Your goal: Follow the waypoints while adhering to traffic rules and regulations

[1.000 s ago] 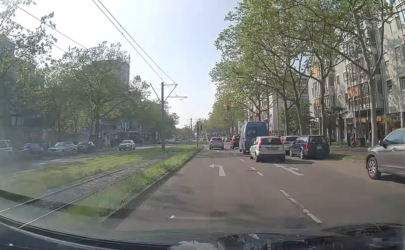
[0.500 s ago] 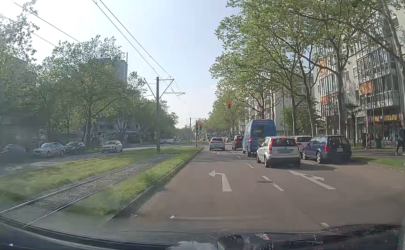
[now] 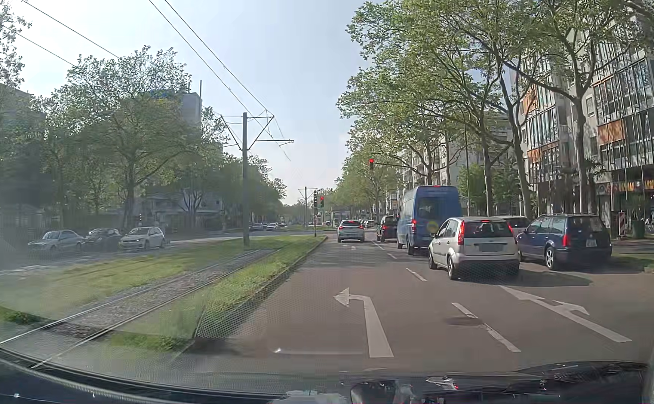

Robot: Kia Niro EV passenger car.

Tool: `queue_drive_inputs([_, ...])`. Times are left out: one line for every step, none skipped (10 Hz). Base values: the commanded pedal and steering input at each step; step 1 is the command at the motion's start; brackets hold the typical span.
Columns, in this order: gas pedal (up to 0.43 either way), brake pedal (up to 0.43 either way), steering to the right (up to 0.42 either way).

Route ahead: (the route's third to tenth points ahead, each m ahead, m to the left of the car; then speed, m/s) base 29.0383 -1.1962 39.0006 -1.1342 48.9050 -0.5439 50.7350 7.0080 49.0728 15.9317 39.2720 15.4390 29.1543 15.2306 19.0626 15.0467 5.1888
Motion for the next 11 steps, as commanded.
queue_drive_inputs([0.0, 0.122, 0.006])
queue_drive_inputs([0.0, 0.116, 0.004])
queue_drive_inputs([0.0, 0.116, 0.001])
queue_drive_inputs([0.0, 0.104, -0.002])
queue_drive_inputs([0.0, 0.098, -0.001])
queue_drive_inputs([0.0, 0.091, 0.0])
queue_drive_inputs([0.0, 0.085, 0.0])
queue_drive_inputs([0.0, 0.085, 0.0])
queue_drive_inputs([0.0, 0.085, 0.0])
queue_drive_inputs([0.0, 0.085, 0.0])
queue_drive_inputs([0.0, 0.085, 0.0])
